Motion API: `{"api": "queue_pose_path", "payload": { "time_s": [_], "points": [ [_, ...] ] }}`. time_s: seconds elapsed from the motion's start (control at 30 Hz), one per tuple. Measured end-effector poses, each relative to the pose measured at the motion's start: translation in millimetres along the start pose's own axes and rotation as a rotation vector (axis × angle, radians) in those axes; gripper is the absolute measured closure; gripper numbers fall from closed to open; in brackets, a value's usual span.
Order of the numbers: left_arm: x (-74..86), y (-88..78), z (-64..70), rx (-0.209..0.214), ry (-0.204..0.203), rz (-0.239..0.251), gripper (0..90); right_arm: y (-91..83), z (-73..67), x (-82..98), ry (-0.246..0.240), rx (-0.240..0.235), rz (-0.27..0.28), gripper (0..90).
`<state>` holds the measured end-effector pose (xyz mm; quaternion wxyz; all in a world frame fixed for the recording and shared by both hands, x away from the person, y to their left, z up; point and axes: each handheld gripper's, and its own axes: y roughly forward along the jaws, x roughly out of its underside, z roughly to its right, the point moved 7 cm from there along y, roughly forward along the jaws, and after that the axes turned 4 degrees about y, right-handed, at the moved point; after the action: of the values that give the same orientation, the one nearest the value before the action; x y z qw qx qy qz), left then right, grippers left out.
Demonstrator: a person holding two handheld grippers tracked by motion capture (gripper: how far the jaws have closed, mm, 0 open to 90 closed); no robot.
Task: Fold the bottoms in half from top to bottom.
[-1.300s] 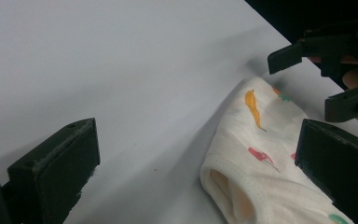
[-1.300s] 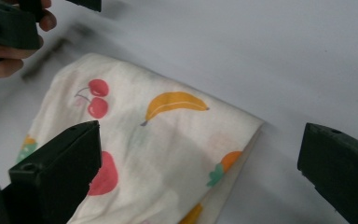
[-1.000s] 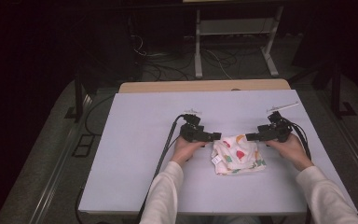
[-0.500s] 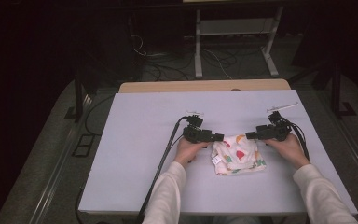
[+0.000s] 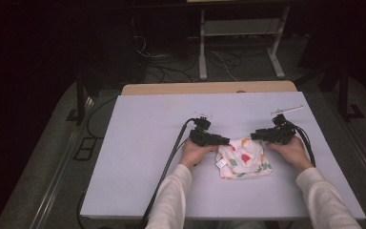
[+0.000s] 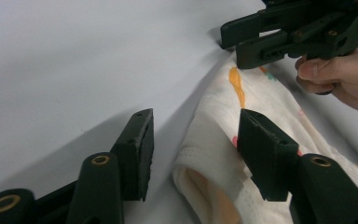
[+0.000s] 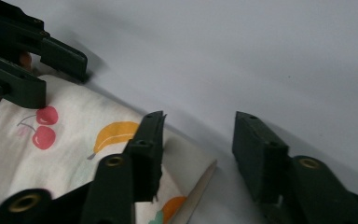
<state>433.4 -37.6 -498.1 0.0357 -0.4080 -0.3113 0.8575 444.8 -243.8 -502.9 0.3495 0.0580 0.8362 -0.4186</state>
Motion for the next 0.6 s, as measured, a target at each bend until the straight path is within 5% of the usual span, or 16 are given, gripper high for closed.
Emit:
{"api": "queue_pose_path", "payload": {
  "time_s": [0.27, 0.6],
  "points": [
    [2.2, 2.5, -2.2, 0.001, -0.022, -0.012, 71.9, 1.6, -4.9, 3.7, -0.022, -0.018, -0.037, 83.5],
    [0.1, -5.5, 4.4, -0.016, 0.031, -0.023, 81.3, -7.2, -12.0, 2.3, -0.036, -0.018, -0.034, 86.6]
  ]
}}
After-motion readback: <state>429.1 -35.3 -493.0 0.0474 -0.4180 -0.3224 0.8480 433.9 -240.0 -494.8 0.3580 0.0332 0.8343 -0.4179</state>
